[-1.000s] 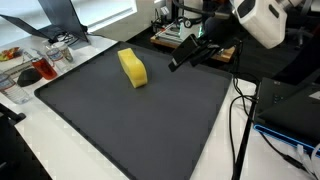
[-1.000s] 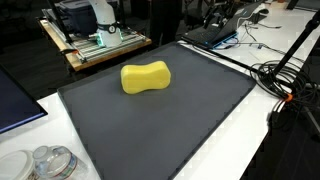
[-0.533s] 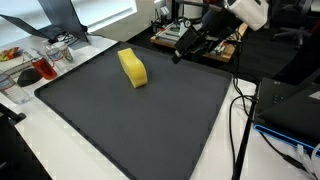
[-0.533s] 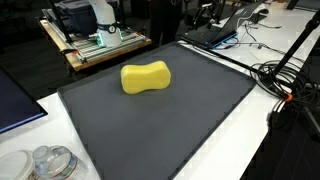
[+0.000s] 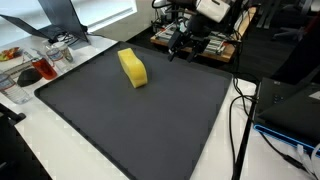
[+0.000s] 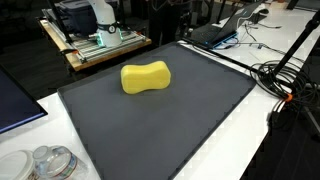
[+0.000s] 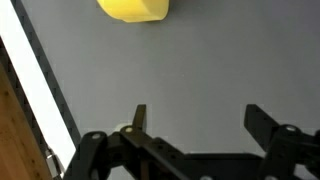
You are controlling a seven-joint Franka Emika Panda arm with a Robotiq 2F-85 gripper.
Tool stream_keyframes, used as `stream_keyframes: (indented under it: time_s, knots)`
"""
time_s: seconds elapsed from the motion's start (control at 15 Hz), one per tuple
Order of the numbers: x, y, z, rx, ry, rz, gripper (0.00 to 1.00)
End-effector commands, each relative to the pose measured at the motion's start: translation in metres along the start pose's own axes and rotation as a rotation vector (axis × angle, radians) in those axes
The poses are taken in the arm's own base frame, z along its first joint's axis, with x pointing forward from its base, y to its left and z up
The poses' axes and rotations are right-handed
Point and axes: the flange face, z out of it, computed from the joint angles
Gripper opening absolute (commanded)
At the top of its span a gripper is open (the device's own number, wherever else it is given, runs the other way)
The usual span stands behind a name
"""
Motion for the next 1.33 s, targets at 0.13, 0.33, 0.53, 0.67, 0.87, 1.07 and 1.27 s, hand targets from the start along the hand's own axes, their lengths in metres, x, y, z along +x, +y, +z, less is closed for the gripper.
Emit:
stream_keyframes:
  time_s: [0.13, 0.33, 0.53, 0.67, 0.87, 1.07, 1.27]
  knots:
    - [-0.048, -0.019, 0.023, 0.034, 0.016, 0.05, 1.0]
    - [-0.056, -0.022, 0.024, 0.036, 0.016, 0.054, 1.0]
    - [-0.05, -0.02, 0.022, 0.034, 0.024, 0.054, 1.0]
    - [-0.052, -0.02, 0.022, 0.03, 0.02, 0.037, 1.0]
    - [-0.068, -0.018, 0.021, 0.013, 0.101, 0.03, 1.0]
    - [-0.091, -0.021, 0.028, 0.021, 0.153, 0.039, 1.0]
    - [-0.12, -0.027, 0.041, 0.039, 0.179, 0.057, 1.0]
